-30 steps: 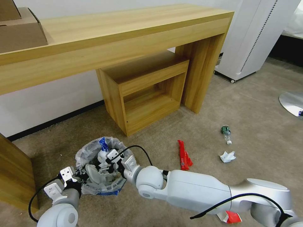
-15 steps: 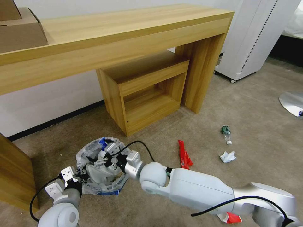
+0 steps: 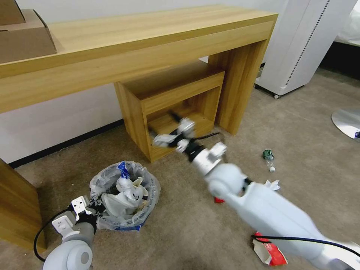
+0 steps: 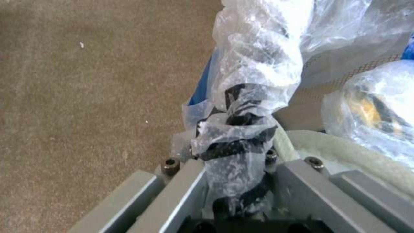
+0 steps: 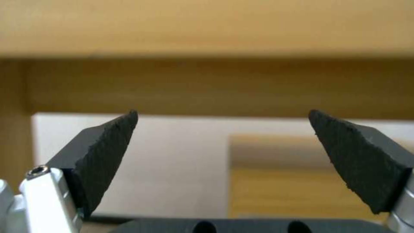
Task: Pick up the trash bin and place the garbage on the floor into it.
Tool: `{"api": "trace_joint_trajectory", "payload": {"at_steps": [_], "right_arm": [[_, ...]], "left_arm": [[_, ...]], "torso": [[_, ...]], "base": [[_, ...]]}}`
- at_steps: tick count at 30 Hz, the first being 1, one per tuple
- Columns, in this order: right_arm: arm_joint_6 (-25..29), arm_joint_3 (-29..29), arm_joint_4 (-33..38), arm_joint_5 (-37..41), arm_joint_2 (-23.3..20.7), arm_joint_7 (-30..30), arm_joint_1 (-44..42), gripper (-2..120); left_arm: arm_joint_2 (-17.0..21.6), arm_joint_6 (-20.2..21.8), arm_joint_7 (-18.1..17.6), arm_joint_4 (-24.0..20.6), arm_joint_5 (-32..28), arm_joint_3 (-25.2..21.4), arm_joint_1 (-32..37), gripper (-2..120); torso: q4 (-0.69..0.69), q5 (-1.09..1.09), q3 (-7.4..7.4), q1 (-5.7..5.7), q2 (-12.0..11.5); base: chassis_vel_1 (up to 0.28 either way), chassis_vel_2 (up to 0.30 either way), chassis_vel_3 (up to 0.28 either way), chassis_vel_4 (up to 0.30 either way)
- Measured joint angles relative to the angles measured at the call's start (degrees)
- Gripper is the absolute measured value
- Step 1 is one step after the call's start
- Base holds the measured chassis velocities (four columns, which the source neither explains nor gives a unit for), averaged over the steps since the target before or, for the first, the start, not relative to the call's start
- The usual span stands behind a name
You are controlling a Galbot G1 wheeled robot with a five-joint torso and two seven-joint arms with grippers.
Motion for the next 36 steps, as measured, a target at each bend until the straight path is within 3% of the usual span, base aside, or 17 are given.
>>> {"api": "trace_joint_trajectory", "payload": {"at_steps": [1, 3, 7, 28, 36], "right_arm": [[0.0, 0.0, 0.0, 0.0, 0.0, 0.0, 0.0, 100], [0.2, 6.6, 1.9, 0.3, -1.0, 0.1, -2.2, 100], [0.3, 12.9, 3.8, 0.4, -1.1, 0.0, -5.4, 100], [4.6, 38.4, 12.1, -0.4, 1.4, -5.1, -26.5, 100], [-2.1, 43.6, 16.5, 5.1, -1.6, 2.8, -39.3, 100]], "left_arm": [[0.0, 0.0, 0.0, 0.0, 0.0, 0.0, 0.0, 0], [0.2, 0.0, 0.0, -0.3, -0.1, -0.1, 0.1, 0], [0.3, 0.0, 0.1, -1.0, -0.3, -0.3, 0.3, 0], [0.9, -0.1, 0.5, -1.7, -0.6, 1.0, 0.4, 0], [1.6, -0.1, 0.5, -1.4, -0.5, 1.5, 0.6, 0]], "torso": [[0.0, 0.0, 0.0, 0.0, 0.0], [0.01, 0.0, 0.0, 0.0, 0.0], [0.01, 0.0, 0.0, 0.0, 0.0], [0.01, 0.0, 0.0, 0.0, 0.0], [0.0, 0.0, -0.01, 0.0, 0.0]], "base": [[0.0, 0.0, 0.0, 0.0], [0.0, 0.0, 0.0, 0.0], [0.0, 0.0, 0.0, 0.0], [0.0, 0.0, 0.0, 0.0], [0.0, 0.0, 0.0, 0.0]]}}
